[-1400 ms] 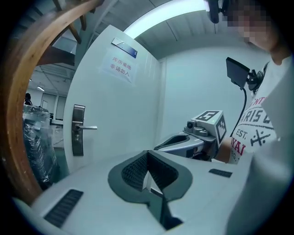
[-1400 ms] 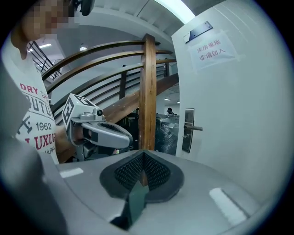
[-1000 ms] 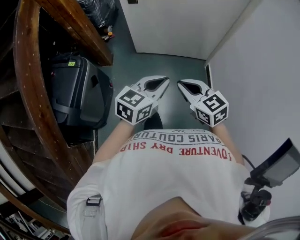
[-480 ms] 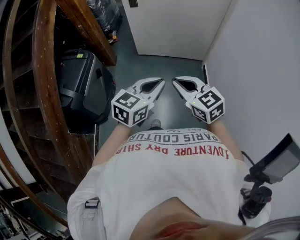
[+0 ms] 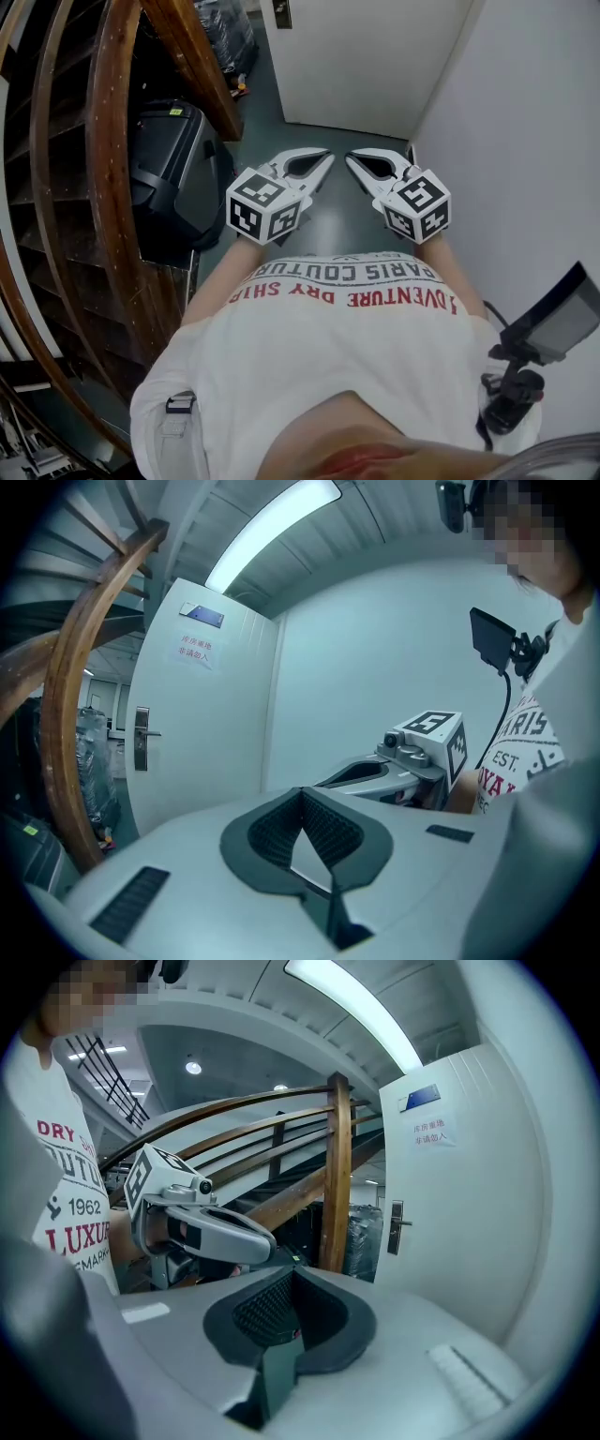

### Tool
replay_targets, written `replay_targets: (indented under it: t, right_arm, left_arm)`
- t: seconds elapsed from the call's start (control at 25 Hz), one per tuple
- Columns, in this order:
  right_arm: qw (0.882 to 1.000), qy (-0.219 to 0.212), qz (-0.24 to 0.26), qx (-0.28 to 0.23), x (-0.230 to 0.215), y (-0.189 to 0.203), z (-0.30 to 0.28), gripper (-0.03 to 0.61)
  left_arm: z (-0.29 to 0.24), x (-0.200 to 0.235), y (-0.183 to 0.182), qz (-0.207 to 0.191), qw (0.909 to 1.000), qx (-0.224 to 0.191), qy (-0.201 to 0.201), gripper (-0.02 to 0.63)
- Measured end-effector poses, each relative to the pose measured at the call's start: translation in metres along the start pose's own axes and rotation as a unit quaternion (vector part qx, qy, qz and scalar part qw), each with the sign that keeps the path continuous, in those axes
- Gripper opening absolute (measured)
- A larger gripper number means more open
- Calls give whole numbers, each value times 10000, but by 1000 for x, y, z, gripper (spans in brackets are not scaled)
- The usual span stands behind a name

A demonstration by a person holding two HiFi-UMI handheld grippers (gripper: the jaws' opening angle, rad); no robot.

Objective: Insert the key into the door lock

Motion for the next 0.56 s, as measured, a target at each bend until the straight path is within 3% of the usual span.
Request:
replay_targets:
  t: [0.56]
  right_arm:
    - [9999, -112, 94, -83, 17, -4, 8, 2]
  left_arm:
    - [12, -11, 6, -25, 9999, -104, -131, 2]
Point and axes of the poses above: the fingertips, and each gripper's own axes: z backward along the fingers, x to its left, y out of its underside, the point moved 3 cm from there along z, backward along the fingers, and after that the axes turned 11 degrees about z, right-handed, at the moved point
